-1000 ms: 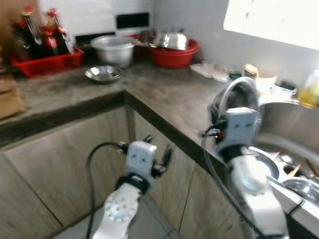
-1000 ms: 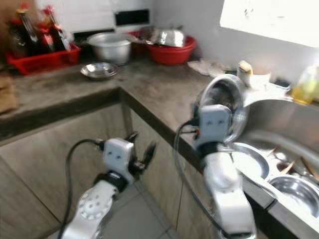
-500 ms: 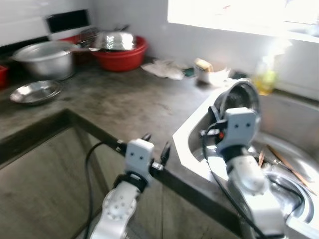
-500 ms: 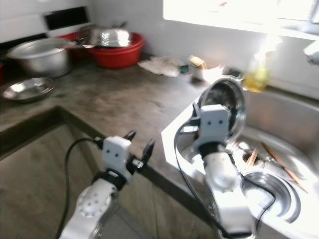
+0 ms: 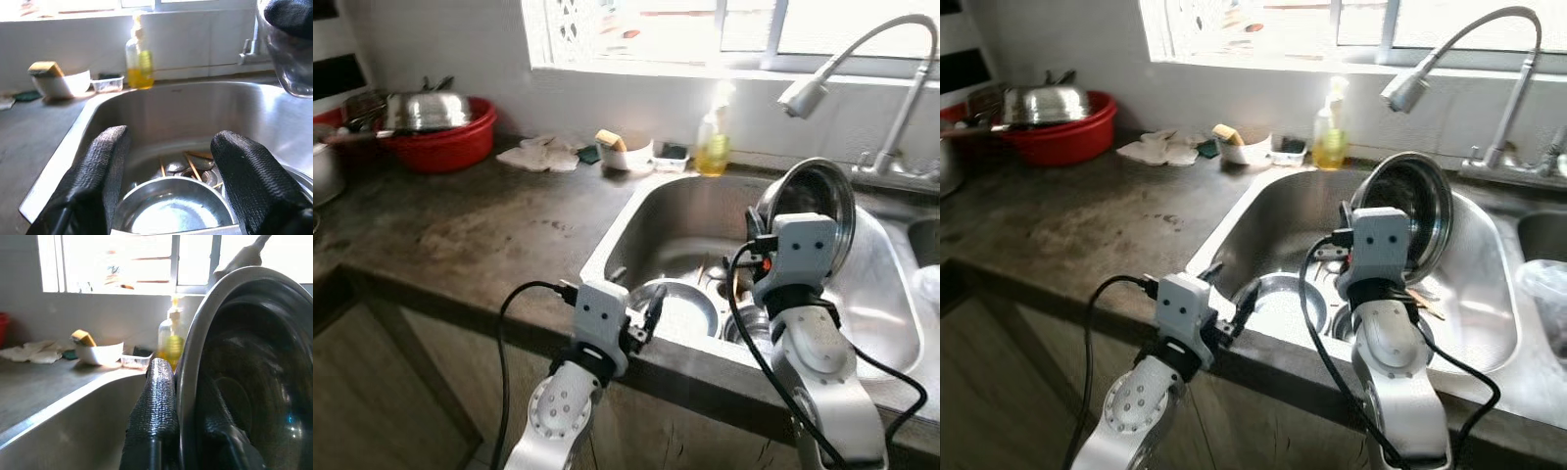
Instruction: Kitchen organization
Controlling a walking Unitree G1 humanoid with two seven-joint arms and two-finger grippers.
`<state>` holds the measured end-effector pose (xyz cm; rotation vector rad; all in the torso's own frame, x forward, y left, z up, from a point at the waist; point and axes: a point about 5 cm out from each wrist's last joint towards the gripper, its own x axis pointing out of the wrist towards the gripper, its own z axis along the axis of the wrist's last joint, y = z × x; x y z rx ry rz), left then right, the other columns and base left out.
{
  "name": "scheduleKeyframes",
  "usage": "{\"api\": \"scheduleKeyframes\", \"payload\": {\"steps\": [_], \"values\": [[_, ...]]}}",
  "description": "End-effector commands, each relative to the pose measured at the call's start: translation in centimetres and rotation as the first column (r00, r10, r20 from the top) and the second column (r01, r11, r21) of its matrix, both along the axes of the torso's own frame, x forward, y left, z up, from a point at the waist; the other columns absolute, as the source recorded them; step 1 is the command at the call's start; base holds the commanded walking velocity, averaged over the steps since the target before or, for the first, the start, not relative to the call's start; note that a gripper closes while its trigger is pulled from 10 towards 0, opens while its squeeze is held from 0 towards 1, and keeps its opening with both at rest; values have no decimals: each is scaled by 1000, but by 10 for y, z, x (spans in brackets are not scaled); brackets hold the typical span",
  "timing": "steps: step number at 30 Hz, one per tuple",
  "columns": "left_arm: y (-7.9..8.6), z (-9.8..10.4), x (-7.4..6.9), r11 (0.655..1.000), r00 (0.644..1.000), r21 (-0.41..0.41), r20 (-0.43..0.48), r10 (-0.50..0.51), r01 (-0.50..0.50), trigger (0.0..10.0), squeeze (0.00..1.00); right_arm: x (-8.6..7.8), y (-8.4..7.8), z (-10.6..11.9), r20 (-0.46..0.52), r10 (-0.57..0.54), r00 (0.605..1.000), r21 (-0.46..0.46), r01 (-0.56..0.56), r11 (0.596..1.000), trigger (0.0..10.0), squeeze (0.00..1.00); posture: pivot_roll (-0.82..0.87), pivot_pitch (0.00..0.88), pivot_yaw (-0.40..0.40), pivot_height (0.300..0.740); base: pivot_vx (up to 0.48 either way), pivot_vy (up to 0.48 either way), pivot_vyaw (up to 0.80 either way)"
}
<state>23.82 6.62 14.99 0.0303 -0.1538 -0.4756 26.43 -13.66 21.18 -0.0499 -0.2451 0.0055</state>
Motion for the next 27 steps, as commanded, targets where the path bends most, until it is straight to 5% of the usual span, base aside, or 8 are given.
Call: {"api": "scheduleKeyframes", "payload": {"steps": [1,11,19,27], "values": [[6,0,2,1000,1000,13,-2,19,-19,10000,0,0,7,5,19,29,999,4,-29,1000,10000,0,95,4,-39,740,0,0,-800],[5,0,2,999,1000,46,15,19,-19,10000,0,1,7,6,16,28,999,-1,-28,1000,10000,0,90,3,-38,740,0,0,-61],[3,-1,1,999,1000,50,13,9,-10,10000,0,3,6,6,-1,33,999,14,-33,999,10000,0,89,6,-39,740,34,-417,0],[5,-2,2,999,1000,31,-6,28,-28,10000,0,34,-3,1,-167,81,983,-60,-92,994,10000,0,86,21,-42,740,33,-50,0]]}}
